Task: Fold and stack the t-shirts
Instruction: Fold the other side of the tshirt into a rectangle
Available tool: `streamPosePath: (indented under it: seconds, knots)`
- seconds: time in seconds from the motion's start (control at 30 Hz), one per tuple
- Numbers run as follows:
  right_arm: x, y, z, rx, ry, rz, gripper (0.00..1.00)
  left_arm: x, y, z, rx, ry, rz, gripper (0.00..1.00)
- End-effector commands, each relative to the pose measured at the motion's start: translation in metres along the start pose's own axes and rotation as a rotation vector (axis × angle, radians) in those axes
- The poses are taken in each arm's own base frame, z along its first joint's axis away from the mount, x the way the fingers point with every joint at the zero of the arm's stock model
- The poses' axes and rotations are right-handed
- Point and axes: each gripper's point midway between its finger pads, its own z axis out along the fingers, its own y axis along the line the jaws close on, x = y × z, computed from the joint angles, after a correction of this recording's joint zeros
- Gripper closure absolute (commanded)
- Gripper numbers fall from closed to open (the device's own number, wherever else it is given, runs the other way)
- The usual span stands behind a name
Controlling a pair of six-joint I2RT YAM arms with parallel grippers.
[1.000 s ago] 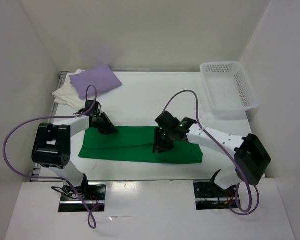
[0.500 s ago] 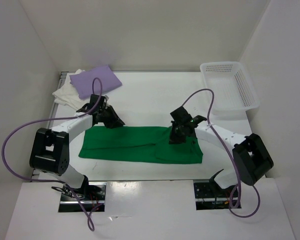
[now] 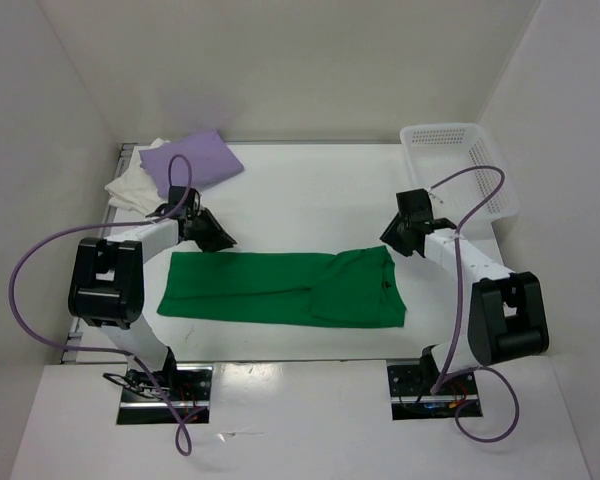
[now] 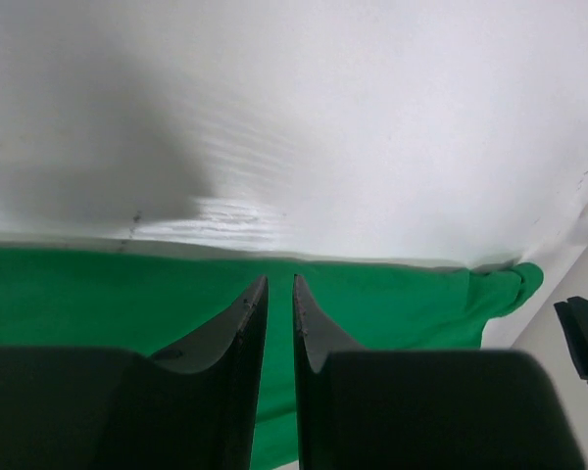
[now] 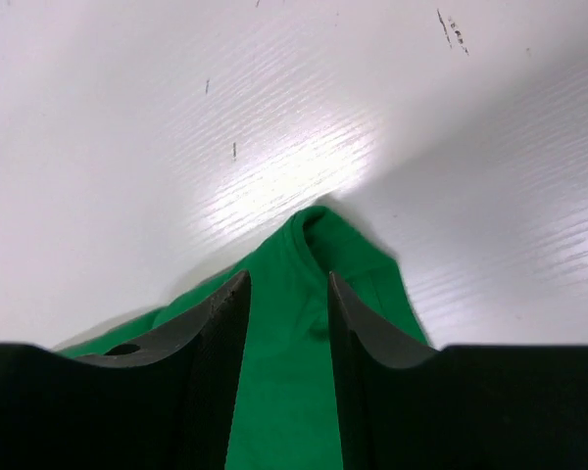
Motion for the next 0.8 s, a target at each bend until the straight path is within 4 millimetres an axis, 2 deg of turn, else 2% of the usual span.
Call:
streamPosePath:
  seconds: [0.0, 0.03, 0.23, 0.4, 0.43, 0.53, 0.63, 0.67, 0.77]
  knots:
    - [-0.017, 0.009, 0.012, -0.001, -0.062, -0.014, 0.56, -0.007, 0.004, 0.004, 0.023, -0.007, -0.015, 0.77]
    - [-0.018, 0.01, 0.015, -0.003, -0.064, -0.013, 0.56, -0.011, 0.003, 0.003, 0.034, -0.013, -0.018, 0.77]
    - [-0.001, 0.008, 0.026, -0.009, -0.006, -0.011, 0.56, 0.002, 0.016, 0.003, 0.024, 0.019, -0.041, 0.77]
    - [0.001, 0.008, 0.03, -0.011, -0.007, -0.002, 0.74, 0.015, 0.021, 0.0, 0.037, 0.05, -0.037, 0.77]
    - [-0.005, 0.013, 0.029, -0.024, -0.021, 0.001, 0.81, 0.019, 0.024, 0.001, 0.03, 0.057, -0.041, 0.77]
    - [-0.002, 0.011, 0.036, -0.009, -0.006, -0.002, 0.88, 0.023, 0.03, 0.004, 0.019, 0.07, -0.04, 0.77]
    - [-0.001, 0.01, 0.041, 0.007, -0.003, 0.005, 0.88, 0.025, 0.037, 0.006, 0.005, 0.078, -0.056, 0.77]
    - [-0.001, 0.01, 0.041, 0.007, -0.003, 0.005, 0.84, 0.03, 0.043, 0.008, -0.008, 0.093, -0.064, 0.77]
    - [-0.002, 0.011, 0.042, 0.007, -0.003, 0.005, 0.6, 0.023, 0.048, 0.008, -0.011, 0.079, -0.083, 0.77]
